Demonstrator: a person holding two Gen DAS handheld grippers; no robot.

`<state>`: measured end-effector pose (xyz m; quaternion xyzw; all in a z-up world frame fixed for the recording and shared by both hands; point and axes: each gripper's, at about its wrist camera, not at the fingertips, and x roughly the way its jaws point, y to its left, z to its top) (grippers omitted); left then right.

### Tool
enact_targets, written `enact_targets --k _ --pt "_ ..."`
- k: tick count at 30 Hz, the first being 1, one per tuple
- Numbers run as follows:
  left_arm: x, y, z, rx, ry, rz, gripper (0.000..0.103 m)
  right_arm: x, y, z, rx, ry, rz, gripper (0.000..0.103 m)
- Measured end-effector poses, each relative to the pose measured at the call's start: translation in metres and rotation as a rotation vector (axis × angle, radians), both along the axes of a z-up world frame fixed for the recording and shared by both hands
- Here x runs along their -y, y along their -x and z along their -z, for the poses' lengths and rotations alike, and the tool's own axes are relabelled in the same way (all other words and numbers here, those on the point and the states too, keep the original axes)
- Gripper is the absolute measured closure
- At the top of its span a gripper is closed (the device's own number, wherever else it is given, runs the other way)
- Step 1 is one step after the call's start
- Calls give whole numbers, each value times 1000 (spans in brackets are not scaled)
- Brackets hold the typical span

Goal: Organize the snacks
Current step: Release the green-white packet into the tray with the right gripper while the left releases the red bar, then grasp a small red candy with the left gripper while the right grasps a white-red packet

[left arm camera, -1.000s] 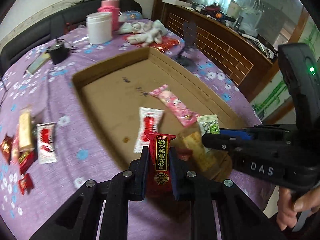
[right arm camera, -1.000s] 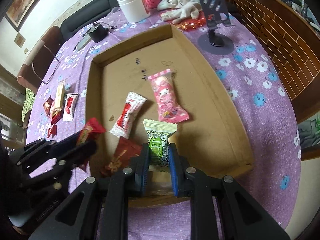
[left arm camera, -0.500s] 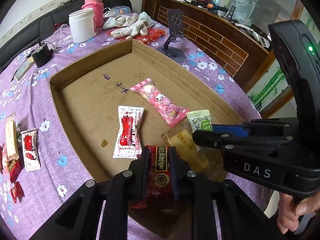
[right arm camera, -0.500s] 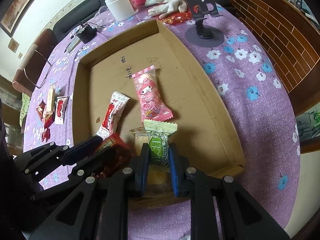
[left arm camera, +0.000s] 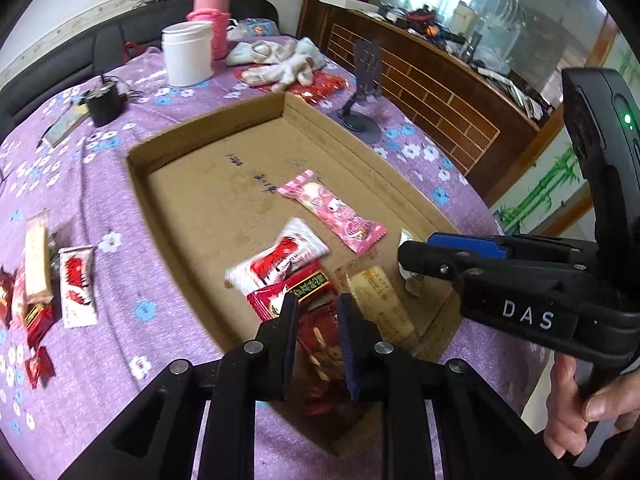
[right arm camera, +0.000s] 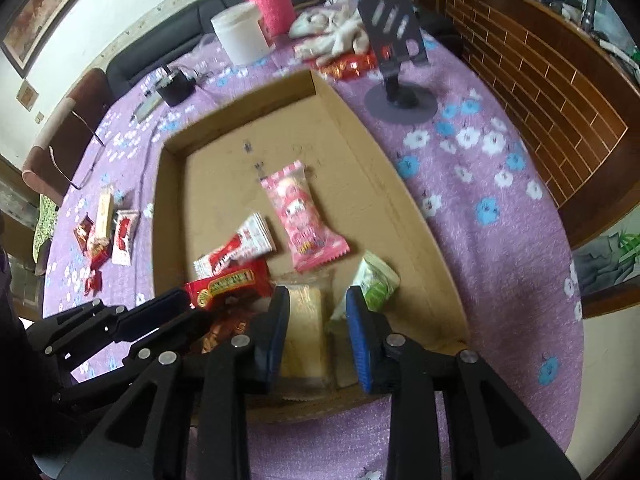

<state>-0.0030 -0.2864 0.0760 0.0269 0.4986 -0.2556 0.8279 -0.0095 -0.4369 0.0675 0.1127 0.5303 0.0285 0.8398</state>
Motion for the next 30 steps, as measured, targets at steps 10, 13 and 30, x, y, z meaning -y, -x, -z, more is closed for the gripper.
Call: enact_targets --k 10,13,30 --pt "-80 21 -11 12 -5 -221 84 -57 -7 -1 4 -56 -167 75" --pt "-120 28 -2 -9 3 -289 83 -89 -9 4 -5 -53 -230 75" --pt "-273 -37 33 -51 95 -298 58 -168 14 5 -75 -10 -168 75"
